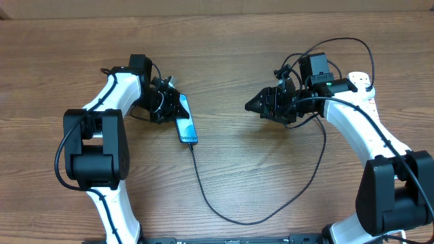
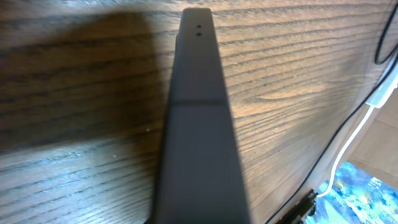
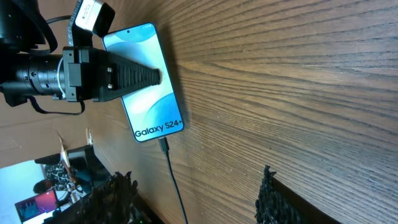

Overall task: Plug charger to phone and switch on socket
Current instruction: 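Lay the phone flat on the table with the left gripper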

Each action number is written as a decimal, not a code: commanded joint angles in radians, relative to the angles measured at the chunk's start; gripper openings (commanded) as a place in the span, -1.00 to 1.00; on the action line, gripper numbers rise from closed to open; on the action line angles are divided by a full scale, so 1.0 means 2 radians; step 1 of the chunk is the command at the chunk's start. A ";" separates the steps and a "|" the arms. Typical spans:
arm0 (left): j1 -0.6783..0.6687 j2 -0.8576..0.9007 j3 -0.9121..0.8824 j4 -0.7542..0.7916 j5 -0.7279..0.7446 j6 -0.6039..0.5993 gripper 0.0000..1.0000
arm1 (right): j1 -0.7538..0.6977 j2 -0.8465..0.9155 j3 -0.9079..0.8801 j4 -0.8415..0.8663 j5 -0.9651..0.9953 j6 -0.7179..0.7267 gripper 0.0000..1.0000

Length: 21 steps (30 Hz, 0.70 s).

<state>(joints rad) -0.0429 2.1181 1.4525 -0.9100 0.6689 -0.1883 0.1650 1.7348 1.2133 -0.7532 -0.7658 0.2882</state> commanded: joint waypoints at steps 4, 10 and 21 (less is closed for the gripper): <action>0.004 0.001 0.008 0.002 -0.019 -0.007 -0.81 | -0.001 -0.002 0.010 -0.002 0.003 -0.002 0.33; 0.004 0.001 0.007 -0.001 -0.037 -0.009 -0.69 | -0.001 -0.002 0.010 -0.004 0.003 -0.002 0.33; 0.004 0.001 0.007 -0.001 -0.037 -0.011 -0.24 | -0.001 -0.002 0.010 -0.014 0.003 -0.003 0.32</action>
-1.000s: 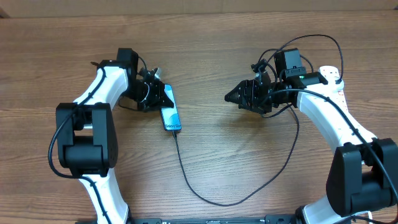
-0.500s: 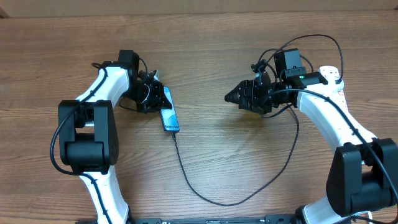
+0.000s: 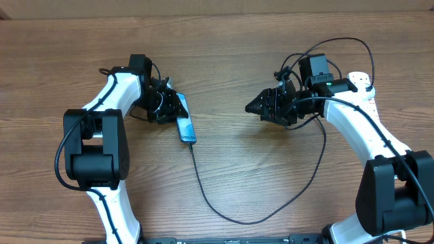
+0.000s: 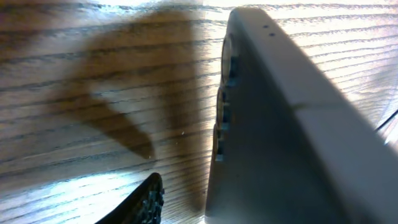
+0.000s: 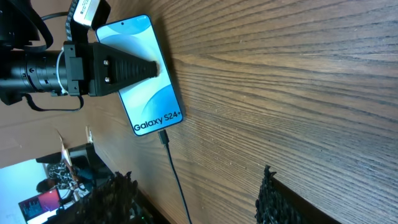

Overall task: Plug charger to phone and switch on socket
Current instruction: 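Lay the phone flat on the table with the left gripper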

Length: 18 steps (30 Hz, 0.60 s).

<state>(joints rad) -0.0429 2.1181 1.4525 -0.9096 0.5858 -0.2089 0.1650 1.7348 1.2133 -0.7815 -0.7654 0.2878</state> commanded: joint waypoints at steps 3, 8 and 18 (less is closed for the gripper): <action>0.004 0.001 0.007 -0.001 0.005 -0.001 -0.24 | -0.001 -0.002 0.010 0.000 0.003 -0.002 0.33; 0.004 0.001 0.007 -0.001 0.005 -0.001 -0.24 | -0.001 -0.002 0.010 0.000 0.003 -0.003 0.33; 0.004 0.001 0.007 -0.001 0.005 -0.001 -0.07 | -0.001 -0.002 0.010 0.000 0.003 -0.003 0.32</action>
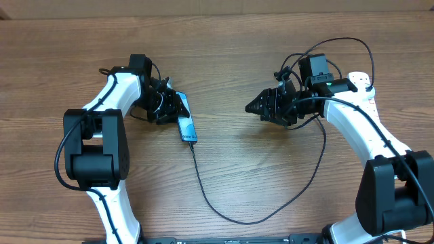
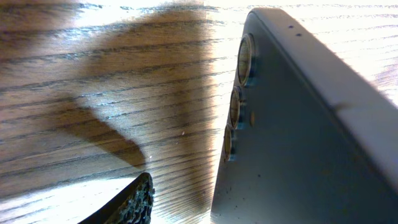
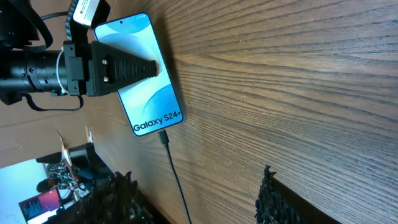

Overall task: Plug charger to phone and switch on socket
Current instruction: 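Lay the phone flat on the table with the left gripper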

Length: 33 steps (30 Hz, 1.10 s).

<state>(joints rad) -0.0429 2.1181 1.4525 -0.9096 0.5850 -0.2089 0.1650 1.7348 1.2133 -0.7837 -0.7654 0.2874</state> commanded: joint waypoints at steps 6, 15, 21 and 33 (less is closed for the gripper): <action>0.004 0.001 0.007 -0.001 0.005 -0.001 -0.33 | -0.001 -0.002 0.010 -0.001 0.003 -0.003 0.33; 0.004 0.001 0.007 0.000 0.005 -0.003 -0.75 | -0.001 -0.002 0.010 -0.001 0.003 -0.003 0.32; 0.004 0.001 0.007 0.001 0.005 -0.011 -0.89 | -0.001 -0.002 0.010 -0.001 0.003 -0.003 0.33; 0.004 0.001 0.007 0.001 0.005 -0.012 -0.39 | -0.001 -0.002 0.010 -0.001 0.003 -0.004 0.33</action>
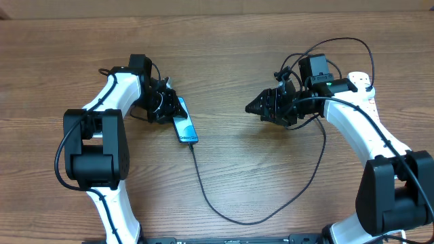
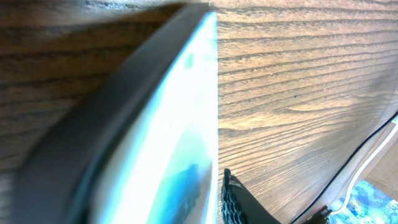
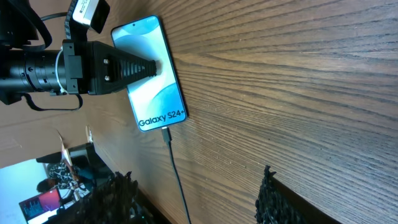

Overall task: Plug charger to phone and switch on socket
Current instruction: 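Lay the phone flat on the table with the left gripper, then open the left gripper and lift it away from the phone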

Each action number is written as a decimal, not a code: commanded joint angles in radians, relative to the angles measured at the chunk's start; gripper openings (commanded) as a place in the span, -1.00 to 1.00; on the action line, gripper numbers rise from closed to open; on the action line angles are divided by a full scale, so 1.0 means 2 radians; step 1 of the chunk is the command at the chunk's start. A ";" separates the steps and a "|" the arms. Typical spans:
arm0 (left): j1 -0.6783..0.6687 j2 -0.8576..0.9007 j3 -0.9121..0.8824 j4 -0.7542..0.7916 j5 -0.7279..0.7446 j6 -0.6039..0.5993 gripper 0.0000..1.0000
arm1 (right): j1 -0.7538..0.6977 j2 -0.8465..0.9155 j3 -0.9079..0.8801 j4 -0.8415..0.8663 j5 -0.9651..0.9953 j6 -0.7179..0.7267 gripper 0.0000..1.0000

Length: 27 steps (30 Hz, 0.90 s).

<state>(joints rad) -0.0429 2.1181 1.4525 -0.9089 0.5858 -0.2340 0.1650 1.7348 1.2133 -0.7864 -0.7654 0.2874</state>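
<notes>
The phone lies left of the table's middle, with "Galaxy S24+" on its lit blue screen. My left gripper is shut on its upper end, one finger across the screen. In the left wrist view the screen fills the left side, next to one finger; the other finger is hidden behind the phone. A black charger cable is plugged into the phone's lower end. My right gripper hangs open to the right, pointing at the phone, nothing between its fingers. No socket shows.
The cable loops toward the front edge and climbs back toward the right arm. Bare wood separates the two grippers. Past the table edge the left wrist view shows a white lead.
The phone has turned from steeply tilted, back and lenses toward the left wrist camera, to flatter with its screen showing. It sits slightly nearer the right gripper. The right arm has not moved.
At first the phone lay screen up in my left gripper, plugged in. Then it stood tilted on edge, its back and camera lenses showing in the left wrist view at two moments. Now it is flatter again, screen up. The right gripper stayed open in place.
</notes>
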 commanded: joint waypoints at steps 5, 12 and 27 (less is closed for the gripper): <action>0.004 0.001 0.007 0.002 0.004 0.001 -0.32 | -0.001 -0.002 0.010 0.001 0.003 -0.004 0.32; 0.005 0.001 0.007 0.002 -0.003 0.001 -0.14 | -0.001 -0.002 0.010 -0.001 0.003 -0.004 0.33; 0.033 -0.006 0.117 -0.079 -0.023 0.016 0.35 | -0.002 -0.019 0.019 -0.025 0.032 -0.029 0.15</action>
<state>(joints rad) -0.0174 2.1197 1.5414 -1.0069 0.5495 -0.2340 0.1650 1.7348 1.2137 -0.8196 -0.7490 0.2604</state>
